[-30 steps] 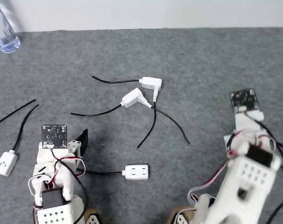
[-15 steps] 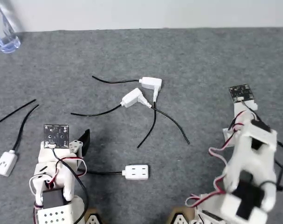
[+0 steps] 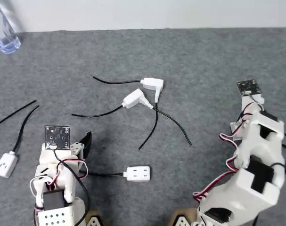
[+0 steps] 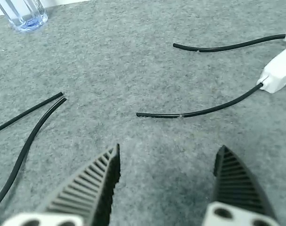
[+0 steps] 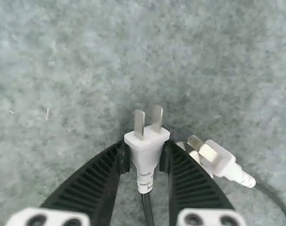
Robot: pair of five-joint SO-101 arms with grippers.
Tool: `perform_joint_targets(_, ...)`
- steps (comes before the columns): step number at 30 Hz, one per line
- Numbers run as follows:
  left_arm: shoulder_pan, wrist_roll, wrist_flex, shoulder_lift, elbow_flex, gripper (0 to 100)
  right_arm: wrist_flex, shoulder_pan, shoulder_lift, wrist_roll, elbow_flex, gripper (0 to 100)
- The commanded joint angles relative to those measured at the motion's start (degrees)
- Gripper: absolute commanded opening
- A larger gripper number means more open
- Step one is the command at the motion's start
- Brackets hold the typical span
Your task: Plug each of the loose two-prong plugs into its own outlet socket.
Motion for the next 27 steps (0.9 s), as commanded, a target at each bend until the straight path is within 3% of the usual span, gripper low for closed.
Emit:
perform_joint_targets(1, 0.44, -0.62, 0.18, 0.09, -0.31, 30, -0.75, 0.84, 0.57, 1.76, -2.90, 12.0)
perform_joint_targets(9, 0.44, -0.62, 0.18, 0.09, -0.31, 30, -0.75, -0.48, 2.77, 2.46, -3.52, 11.5)
perform_joint_targets(11, 0.44, -0.62, 0.18, 0.09, -0.31, 30, -0.31, -1.36, 2.59, 4.75, -3.16, 5.4)
perform_joint_targets(12, 0.44, -0.62, 0.18, 0.09, -0.31, 30, 0.92, -1.54, 2.42, 5.45, -3.43, 0.8)
perform_joint_targets(18, 0.44, -0.62, 0.18, 0.09, -0.31, 30, 11.74, -1.89, -3.21, 6.59, -6.77, 0.9)
perform_joint_targets(27, 0.44, -0.62, 0.18, 0.09, -0.31, 30, 39.43, -8.22, -19.65, 28.04, -12.48, 0.9)
